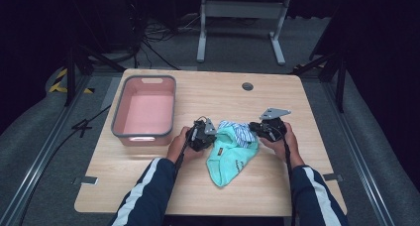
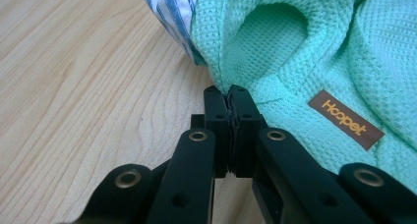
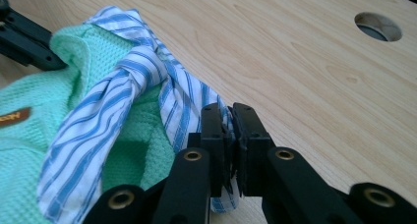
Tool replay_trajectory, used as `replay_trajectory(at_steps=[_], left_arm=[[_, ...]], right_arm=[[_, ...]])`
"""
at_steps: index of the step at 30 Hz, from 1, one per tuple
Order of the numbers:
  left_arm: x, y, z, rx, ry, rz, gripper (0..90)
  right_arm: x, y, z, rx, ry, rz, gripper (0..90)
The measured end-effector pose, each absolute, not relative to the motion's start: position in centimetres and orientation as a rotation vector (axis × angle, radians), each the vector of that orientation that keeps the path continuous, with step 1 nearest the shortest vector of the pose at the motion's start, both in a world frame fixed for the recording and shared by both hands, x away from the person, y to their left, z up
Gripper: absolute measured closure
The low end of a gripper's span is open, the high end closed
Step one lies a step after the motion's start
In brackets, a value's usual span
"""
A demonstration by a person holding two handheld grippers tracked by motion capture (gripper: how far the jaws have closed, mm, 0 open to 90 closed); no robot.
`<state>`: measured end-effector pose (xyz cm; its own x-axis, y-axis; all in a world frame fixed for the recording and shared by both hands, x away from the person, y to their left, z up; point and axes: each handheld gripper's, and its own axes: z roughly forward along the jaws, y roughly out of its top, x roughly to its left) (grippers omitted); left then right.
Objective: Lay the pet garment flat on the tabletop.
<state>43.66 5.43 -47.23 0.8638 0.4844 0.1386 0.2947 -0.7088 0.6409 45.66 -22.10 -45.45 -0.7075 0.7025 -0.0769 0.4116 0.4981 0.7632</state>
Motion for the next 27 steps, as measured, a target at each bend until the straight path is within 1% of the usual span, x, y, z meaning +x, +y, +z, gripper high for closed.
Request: replay_trajectory(at_steps=[14,20,22,23,27], left_arm=[[43.4,5.9,-47.3,2.388,0.577,0.355,88.7],[43.3,5.9,-47.3,2.374,0.592,0.341,88.4],[43.3,5.9,-47.3,2.375,0.592,0.350,87.9],[43.2,5.8,-47.3,2.377,0.592,0.369,86.2],[43.2,5.9,-47.1,2.365,0.619,0.391,76.9]], right_arm=[[46.4,-22.2,-46.9,0.985,2.406,0.967,84.0],[46.5,-22.3,-47.3,1.005,2.407,0.953,81.2],[46.5,-22.4,-47.3,1.013,2.400,0.951,77.6],[46.5,-22.4,-47.2,1.018,2.389,0.945,69.0],[46.1,-23.1,-46.5,1.037,2.350,1.000,64.4]])
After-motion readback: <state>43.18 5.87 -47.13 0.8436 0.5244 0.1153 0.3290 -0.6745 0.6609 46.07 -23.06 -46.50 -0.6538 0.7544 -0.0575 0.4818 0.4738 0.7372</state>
